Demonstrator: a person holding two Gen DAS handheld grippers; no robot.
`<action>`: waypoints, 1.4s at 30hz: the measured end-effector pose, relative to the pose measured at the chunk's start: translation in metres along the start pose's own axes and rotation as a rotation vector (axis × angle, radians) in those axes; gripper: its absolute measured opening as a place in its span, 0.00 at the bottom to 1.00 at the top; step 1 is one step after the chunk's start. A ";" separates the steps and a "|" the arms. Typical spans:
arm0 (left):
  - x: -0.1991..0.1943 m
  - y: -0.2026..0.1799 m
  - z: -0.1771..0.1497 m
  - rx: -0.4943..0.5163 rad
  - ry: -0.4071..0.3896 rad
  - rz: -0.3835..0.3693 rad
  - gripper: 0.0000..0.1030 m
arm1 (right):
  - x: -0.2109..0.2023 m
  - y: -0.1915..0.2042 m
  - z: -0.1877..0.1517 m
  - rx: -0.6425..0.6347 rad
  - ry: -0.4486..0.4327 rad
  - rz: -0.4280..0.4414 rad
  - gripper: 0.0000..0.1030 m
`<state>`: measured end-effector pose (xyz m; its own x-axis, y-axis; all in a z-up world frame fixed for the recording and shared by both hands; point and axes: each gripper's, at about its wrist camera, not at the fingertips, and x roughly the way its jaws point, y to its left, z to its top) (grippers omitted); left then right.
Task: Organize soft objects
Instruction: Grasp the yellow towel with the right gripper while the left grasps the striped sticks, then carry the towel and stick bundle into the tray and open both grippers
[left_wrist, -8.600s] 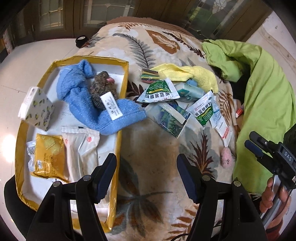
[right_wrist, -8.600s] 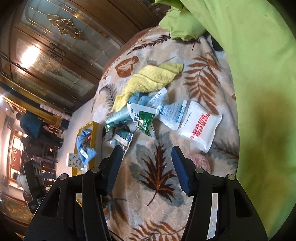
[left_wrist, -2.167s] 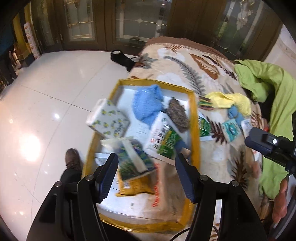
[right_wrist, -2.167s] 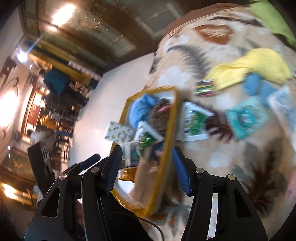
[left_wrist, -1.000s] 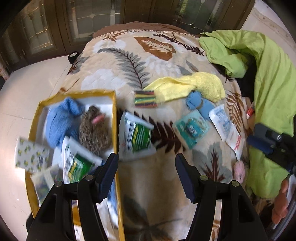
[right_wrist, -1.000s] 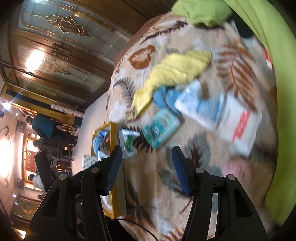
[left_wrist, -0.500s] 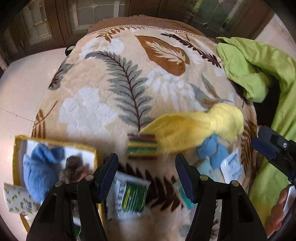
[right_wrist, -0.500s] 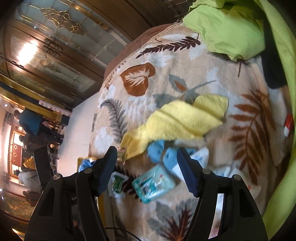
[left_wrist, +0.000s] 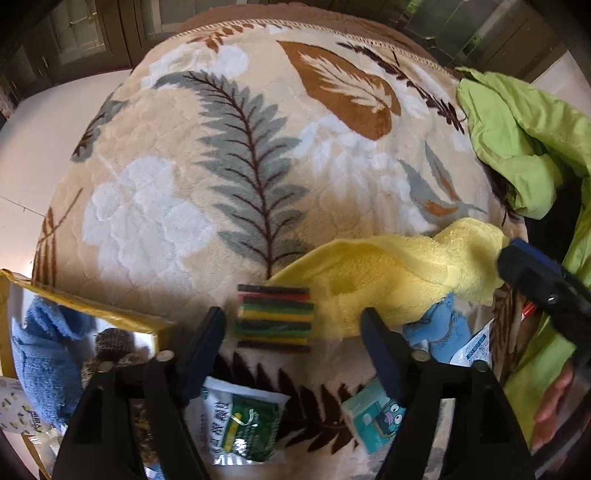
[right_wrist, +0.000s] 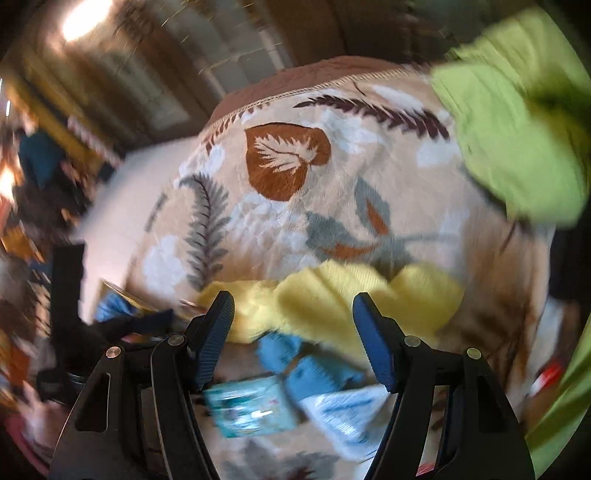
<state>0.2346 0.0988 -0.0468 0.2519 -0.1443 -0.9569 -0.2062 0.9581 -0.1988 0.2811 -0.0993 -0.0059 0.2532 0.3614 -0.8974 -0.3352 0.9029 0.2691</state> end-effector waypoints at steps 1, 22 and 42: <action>0.002 -0.003 0.001 0.013 0.004 0.012 0.76 | 0.004 0.003 0.003 -0.048 0.011 -0.016 0.66; 0.002 -0.011 0.010 0.059 0.004 0.007 0.39 | -0.012 -0.053 -0.019 0.153 -0.044 0.102 0.48; -0.133 0.103 -0.077 -0.027 -0.140 -0.034 0.39 | -0.073 0.067 -0.050 0.337 -0.067 0.482 0.48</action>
<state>0.1068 0.1972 0.0435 0.3882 -0.1388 -0.9110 -0.2205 0.9459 -0.2381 0.1950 -0.0771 0.0597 0.2039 0.7533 -0.6253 -0.1225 0.6533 0.7471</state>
